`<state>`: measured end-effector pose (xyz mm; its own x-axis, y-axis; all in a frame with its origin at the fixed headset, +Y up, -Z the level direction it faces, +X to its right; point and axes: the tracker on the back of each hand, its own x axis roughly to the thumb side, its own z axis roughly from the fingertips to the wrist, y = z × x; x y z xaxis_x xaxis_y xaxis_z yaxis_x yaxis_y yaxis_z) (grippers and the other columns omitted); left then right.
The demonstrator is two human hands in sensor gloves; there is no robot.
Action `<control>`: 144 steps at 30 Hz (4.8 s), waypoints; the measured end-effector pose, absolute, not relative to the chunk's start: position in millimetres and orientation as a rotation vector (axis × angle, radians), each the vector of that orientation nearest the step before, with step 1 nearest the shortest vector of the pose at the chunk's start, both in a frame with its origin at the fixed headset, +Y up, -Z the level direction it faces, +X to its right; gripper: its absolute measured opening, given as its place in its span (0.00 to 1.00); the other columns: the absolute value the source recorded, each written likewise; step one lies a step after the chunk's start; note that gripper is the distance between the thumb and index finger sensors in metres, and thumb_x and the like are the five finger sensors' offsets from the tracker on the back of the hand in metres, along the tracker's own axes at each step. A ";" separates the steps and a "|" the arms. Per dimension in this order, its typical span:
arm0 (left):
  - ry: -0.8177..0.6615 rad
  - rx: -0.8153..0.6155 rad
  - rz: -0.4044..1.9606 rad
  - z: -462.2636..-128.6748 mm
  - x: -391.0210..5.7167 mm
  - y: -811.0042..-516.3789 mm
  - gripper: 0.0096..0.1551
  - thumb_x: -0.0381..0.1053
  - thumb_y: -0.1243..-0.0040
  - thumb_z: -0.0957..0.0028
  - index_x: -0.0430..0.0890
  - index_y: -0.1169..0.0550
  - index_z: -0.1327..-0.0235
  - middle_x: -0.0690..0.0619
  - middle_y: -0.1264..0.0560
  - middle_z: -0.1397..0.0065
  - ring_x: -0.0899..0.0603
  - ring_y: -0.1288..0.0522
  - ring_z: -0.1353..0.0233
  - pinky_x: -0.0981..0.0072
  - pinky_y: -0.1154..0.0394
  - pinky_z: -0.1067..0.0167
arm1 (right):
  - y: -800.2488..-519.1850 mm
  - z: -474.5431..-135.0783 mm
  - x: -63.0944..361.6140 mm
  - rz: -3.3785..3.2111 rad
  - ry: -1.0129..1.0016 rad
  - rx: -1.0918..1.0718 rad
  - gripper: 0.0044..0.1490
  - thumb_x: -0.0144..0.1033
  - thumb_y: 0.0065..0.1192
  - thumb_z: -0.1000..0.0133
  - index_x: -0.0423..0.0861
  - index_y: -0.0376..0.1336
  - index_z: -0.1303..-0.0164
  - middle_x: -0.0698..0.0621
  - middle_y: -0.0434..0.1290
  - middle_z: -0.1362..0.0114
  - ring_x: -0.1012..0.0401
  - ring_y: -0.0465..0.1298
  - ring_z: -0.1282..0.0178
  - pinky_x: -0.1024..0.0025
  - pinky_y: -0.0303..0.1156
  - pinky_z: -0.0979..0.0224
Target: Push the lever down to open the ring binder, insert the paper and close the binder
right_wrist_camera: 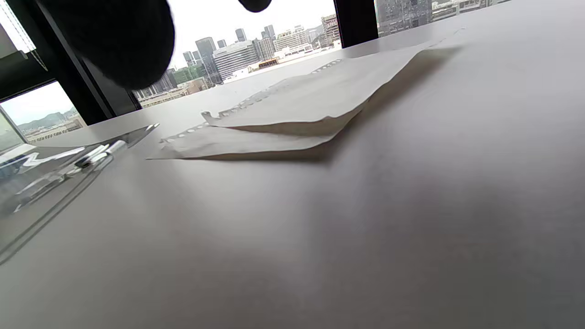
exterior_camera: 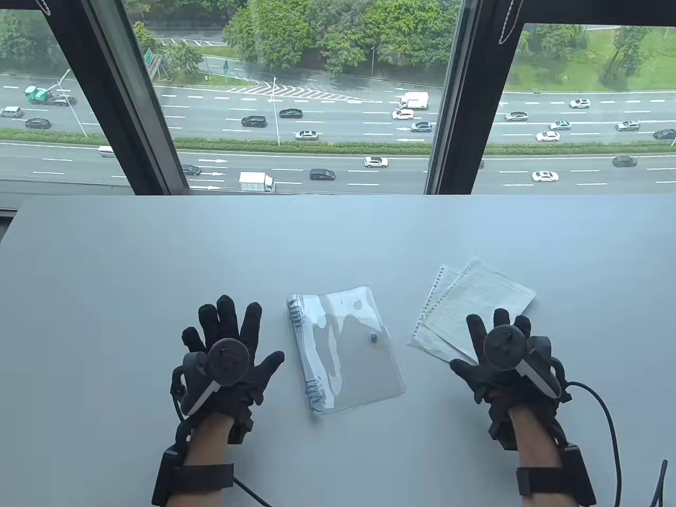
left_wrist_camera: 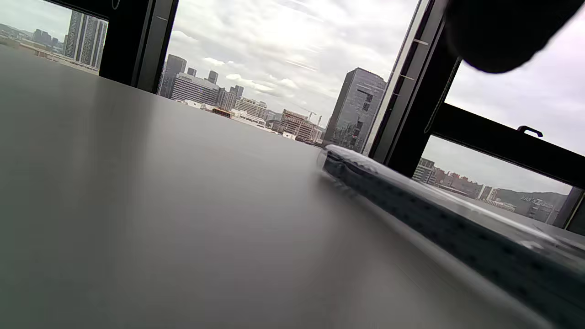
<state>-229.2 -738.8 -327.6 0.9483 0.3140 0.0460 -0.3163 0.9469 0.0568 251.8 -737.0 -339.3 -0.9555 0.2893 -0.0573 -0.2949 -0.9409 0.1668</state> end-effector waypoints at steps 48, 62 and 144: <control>0.205 -0.117 0.164 -374.0 -159.9 -746.5 0.57 0.84 0.45 0.59 0.44 0.25 0.28 0.42 0.23 0.33 0.34 0.27 0.43 0.46 0.28 0.54 | -725.7 -330.2 230.9 2.812 0.222 0.038 0.57 0.65 0.62 0.47 0.58 0.38 0.16 0.40 0.29 0.14 0.35 0.26 0.22 0.29 0.34 0.26; 0.187 -0.124 0.172 -376.4 -152.6 -755.0 0.49 0.79 0.44 0.56 0.43 0.17 0.39 0.45 0.19 0.40 0.35 0.26 0.45 0.44 0.28 0.53 | -724.8 -330.1 226.6 2.794 0.200 0.073 0.56 0.65 0.62 0.47 0.59 0.39 0.16 0.41 0.29 0.14 0.35 0.27 0.22 0.30 0.34 0.26; -0.333 -0.466 0.157 -313.5 -111.2 -760.7 0.66 0.80 0.37 0.67 0.61 0.51 0.17 0.51 0.66 0.14 0.37 0.70 0.19 0.34 0.60 0.27 | -727.2 -301.8 122.1 2.984 0.182 0.563 0.58 0.55 0.75 0.51 0.53 0.46 0.17 0.43 0.48 0.12 0.34 0.47 0.16 0.27 0.47 0.24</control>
<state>-111.2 -760.7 -313.5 0.9343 0.2231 0.2779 -0.0726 0.8826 -0.4646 122.1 -727.2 -301.8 -0.9268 0.1191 0.3562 -0.0749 -0.9880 0.1354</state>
